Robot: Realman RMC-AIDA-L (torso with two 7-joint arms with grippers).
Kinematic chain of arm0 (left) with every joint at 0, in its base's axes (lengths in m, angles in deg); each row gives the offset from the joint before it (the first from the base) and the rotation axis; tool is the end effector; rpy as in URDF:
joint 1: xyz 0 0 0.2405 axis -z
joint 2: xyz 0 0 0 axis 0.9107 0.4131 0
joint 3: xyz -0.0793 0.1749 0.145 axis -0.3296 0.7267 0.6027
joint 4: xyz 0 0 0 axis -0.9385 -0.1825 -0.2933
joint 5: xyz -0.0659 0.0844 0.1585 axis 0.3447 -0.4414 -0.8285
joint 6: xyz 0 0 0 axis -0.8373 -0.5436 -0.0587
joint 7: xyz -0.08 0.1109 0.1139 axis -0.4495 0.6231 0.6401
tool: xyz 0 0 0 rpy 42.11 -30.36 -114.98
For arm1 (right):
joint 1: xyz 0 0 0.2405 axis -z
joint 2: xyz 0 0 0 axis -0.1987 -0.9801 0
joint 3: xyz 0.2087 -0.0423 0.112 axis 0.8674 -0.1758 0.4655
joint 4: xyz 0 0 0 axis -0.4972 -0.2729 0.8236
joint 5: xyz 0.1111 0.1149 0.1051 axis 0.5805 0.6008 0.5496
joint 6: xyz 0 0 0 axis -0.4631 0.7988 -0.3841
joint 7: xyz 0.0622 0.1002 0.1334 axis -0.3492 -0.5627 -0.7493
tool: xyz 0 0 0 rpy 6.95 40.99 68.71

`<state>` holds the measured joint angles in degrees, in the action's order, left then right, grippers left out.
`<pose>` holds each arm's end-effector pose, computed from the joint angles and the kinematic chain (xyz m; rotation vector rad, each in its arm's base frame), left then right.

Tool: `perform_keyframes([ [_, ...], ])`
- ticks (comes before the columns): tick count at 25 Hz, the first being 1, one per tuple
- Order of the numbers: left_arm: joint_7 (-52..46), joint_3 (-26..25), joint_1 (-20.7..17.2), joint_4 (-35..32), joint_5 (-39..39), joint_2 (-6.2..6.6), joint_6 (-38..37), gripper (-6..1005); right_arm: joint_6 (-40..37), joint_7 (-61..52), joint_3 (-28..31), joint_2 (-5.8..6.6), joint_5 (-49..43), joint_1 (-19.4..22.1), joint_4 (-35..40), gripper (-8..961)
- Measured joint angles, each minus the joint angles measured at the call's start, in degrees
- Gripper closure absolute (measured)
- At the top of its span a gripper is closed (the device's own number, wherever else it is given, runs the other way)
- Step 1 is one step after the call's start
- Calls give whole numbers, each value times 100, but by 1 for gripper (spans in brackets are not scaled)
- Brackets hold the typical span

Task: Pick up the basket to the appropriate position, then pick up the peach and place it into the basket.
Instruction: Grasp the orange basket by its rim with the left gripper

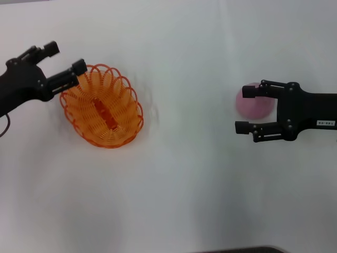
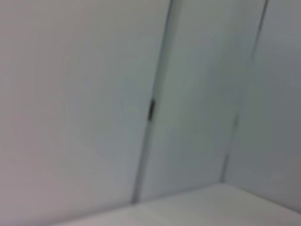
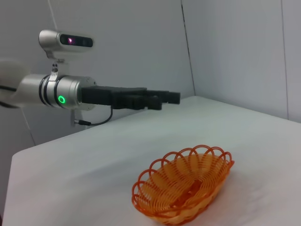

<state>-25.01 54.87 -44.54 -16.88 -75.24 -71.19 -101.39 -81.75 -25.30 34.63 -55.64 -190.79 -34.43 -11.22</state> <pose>-0.2491 0.3111 -0.0070 -2.3222 -0.6570 -0.9228 0.2593 0.2695 -0.0074 -2.7598 0.5249 0.7246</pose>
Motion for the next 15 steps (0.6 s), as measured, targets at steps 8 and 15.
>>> perform_keyframes([
  [8, 666, -1, 62, 538, 811, -6, 332, 134, -11, 17, 24, -11, 4, -21, -6, 8],
  [15, 629, 7, 99, 543, 1034, 3, 631, 136, -55, 27, 58, -26, 12, -23, -8, 8],
])
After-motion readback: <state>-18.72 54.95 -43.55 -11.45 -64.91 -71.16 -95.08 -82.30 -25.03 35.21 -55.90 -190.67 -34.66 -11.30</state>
